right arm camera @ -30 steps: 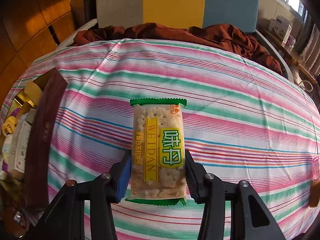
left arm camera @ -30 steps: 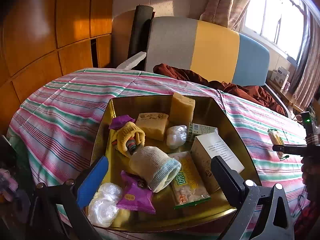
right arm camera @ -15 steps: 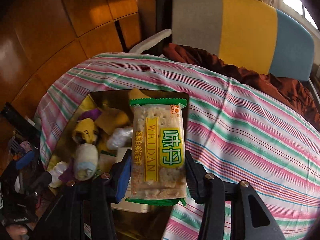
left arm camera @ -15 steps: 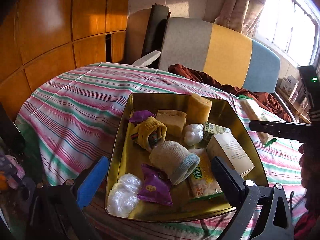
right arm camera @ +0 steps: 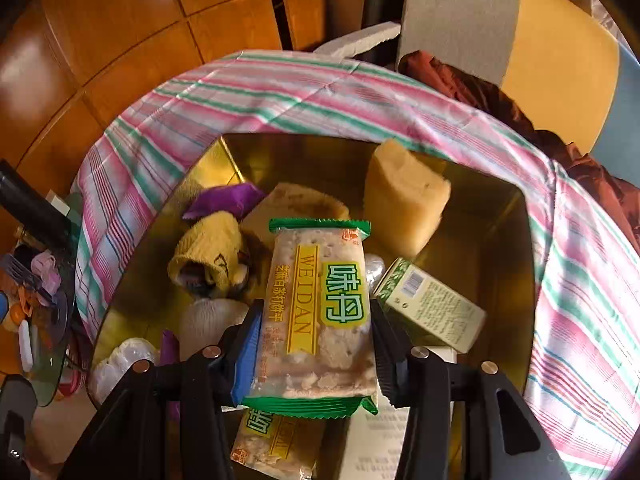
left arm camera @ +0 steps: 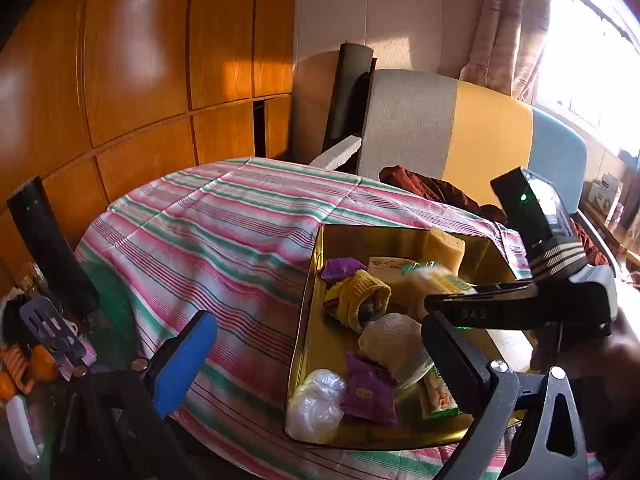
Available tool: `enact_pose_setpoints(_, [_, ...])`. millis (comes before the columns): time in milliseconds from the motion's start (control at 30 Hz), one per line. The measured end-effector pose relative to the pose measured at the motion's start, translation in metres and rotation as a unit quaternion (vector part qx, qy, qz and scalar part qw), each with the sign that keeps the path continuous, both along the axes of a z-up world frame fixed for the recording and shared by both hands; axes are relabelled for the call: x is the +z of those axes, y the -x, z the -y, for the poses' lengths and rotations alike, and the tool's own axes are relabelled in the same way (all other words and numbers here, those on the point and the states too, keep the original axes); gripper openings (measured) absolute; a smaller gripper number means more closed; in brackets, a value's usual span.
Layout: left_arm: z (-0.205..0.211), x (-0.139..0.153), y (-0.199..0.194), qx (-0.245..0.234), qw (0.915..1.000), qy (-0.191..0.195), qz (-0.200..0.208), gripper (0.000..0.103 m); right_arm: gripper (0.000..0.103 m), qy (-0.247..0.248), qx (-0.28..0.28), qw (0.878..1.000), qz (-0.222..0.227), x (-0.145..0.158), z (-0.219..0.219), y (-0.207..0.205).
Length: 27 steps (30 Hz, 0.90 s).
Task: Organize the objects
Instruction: 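Carry the WEIDAN biscuit pack into the gold tray and open the right gripper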
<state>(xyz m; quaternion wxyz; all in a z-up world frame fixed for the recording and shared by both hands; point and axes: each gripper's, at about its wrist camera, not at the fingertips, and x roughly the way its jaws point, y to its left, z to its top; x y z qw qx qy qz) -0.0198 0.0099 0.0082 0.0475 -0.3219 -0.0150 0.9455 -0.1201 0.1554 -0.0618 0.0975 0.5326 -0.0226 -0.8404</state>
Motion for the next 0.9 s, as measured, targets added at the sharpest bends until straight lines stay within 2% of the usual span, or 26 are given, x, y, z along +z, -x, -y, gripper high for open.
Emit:
enact_pose_setpoints(167, [0.003,-0.001,0.005,0.013,0.9995,-0.026,0.010,0.103,0.053,0.018,0.001,1.000,0.000,-0.004,-0.004,-0.007])
enact_pose_setpoints(233, [0.001,0.001,0.005,0.020,0.9994,-0.024,0.011,0.103,0.060,0.024,0.000,1.000,-0.016,0.002,-0.006,-0.015])
enact_pose_setpoints(300, [-0.001,0.003,0.004,0.025,0.9994,-0.023,0.010,0.103,0.076,0.024,0.000,0.999,-0.038,0.012,-0.008,-0.025])
enact_pose_setpoints(467, [-0.008,0.013,0.000,0.026,0.9996,0.001,-0.007,0.103,0.077,0.023,-0.016,0.996,-0.080,0.032,-0.018,-0.055])
enact_pose_setpoints(667, [-0.008,0.022,-0.008,0.015,0.9994,-0.018,-0.024,0.103,0.077,0.025,-0.055,0.992,-0.106,0.042,-0.035,-0.093])
enact_pose_setpoints(833, [-0.014,0.024,-0.015,0.007,0.9993,-0.031,-0.019,0.103,0.077,-0.018,-0.101,0.986,-0.128,0.042,-0.045,-0.123])
enact_pose_setpoints(900, [-0.020,0.022,-0.018,0.009,0.9995,-0.024,-0.020,0.103,0.077,-0.035,-0.121,0.982,-0.140,0.043,-0.049,-0.134])
